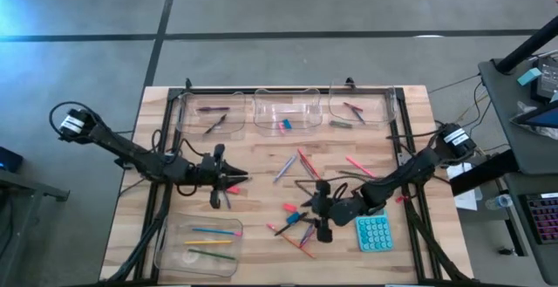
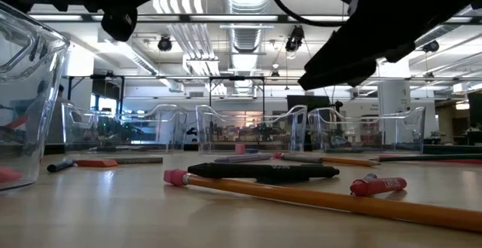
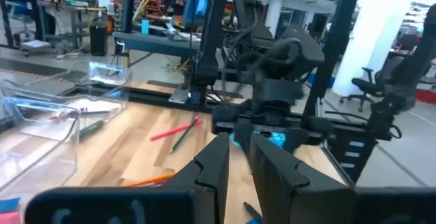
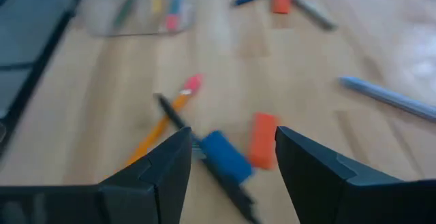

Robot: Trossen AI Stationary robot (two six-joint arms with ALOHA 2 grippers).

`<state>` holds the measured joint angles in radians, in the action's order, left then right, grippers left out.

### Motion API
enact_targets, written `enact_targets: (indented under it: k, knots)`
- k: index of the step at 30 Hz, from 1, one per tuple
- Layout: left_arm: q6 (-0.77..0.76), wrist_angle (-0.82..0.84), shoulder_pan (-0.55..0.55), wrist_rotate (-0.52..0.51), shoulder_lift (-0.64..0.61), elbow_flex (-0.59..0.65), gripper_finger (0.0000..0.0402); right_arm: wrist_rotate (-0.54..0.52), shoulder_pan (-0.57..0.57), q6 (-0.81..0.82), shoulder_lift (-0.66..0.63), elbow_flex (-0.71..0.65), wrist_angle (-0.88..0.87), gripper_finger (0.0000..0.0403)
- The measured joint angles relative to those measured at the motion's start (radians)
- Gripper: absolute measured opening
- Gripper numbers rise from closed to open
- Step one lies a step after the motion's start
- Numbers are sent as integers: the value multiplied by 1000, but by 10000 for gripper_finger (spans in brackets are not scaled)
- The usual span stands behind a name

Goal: Sort crayons/erasers/pens/pencils in bins
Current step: Put the black ballpen into the top left transparent bin

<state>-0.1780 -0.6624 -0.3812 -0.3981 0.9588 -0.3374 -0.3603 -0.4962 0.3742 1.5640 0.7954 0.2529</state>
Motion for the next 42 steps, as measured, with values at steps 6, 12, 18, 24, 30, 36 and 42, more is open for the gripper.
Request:
enact_targets:
  k: [6,12,18,24,30,36,42]
  knots:
    - [14,0,-12,0,-2,-15,47,2,-8,-85,81,60,-4,201]
    - [85,0,-54,0,-51,-29,47,68,-8,-120,161,152,-43,201]
    - [91,2,-58,0,-94,-20,47,131,-8,-169,214,250,-105,201]
    - [137,-1,-58,-4,-112,-27,47,159,-8,-213,260,321,-184,201]
    - [168,-14,-58,-29,-127,-30,47,163,4,-250,283,335,-224,201]
    - [189,-11,-57,-57,-126,-30,47,196,28,-270,276,306,-218,194]
    - [192,-10,-57,-82,-116,-29,47,280,51,-279,275,282,-120,165]
